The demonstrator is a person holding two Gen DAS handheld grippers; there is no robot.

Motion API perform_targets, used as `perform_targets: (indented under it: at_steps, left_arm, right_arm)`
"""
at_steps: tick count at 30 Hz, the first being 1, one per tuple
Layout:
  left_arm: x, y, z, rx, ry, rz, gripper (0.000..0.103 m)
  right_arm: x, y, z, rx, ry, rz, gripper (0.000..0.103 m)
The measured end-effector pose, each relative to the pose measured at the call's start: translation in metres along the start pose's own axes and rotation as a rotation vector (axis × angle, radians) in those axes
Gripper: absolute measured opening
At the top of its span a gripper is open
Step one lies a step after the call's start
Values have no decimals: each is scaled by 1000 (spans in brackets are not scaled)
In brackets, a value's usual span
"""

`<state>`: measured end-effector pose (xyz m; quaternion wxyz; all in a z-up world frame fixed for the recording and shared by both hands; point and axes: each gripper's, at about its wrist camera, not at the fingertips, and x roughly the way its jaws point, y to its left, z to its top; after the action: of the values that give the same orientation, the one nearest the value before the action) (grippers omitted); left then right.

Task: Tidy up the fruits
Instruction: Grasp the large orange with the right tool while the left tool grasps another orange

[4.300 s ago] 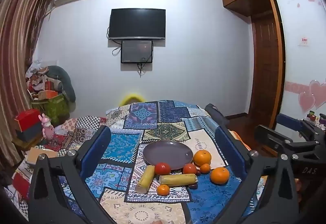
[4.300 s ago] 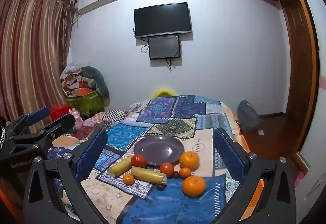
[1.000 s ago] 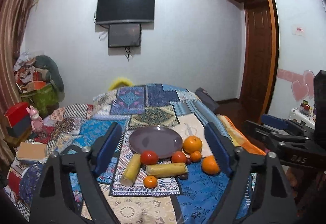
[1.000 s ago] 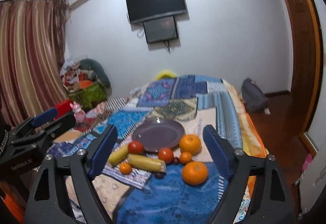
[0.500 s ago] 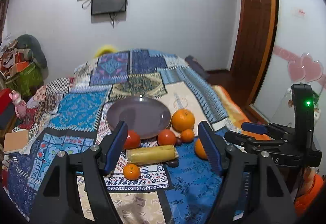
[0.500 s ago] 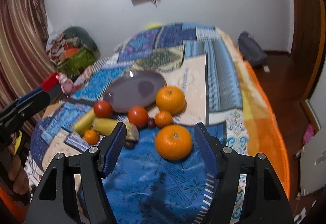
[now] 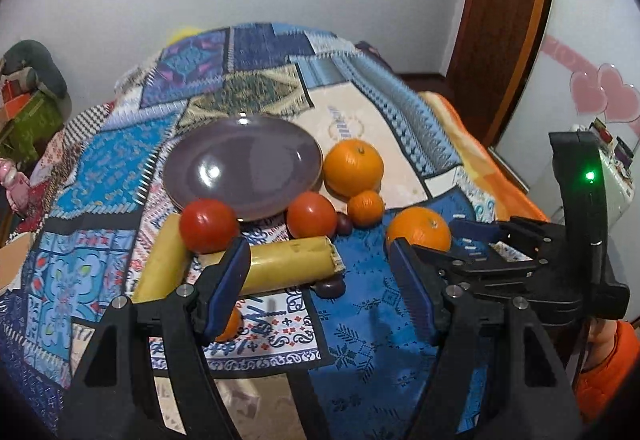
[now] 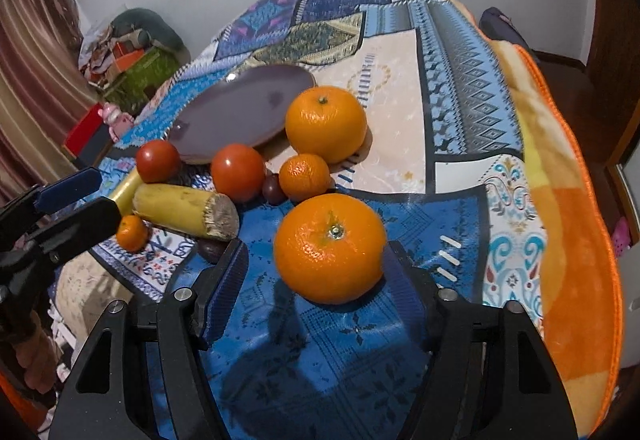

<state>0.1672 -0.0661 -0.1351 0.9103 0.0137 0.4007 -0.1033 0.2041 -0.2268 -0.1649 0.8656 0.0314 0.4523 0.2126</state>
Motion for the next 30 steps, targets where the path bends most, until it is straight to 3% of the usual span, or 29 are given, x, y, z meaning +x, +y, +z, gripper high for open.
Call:
perform_targets:
  at_steps: [15,23,30]
  left_arm:
    - [50,-1,22,12,87,-34,72]
    - [72,-6,41,31,112,-42,72]
    - [93,-10,66,35,124,-72,72]
  right_arm:
    - [21,-21,1,9,78,-30,66]
    - [10,-26,4,5,44,-29,61]
    - [-15,-47,27,25,-43,-66,61]
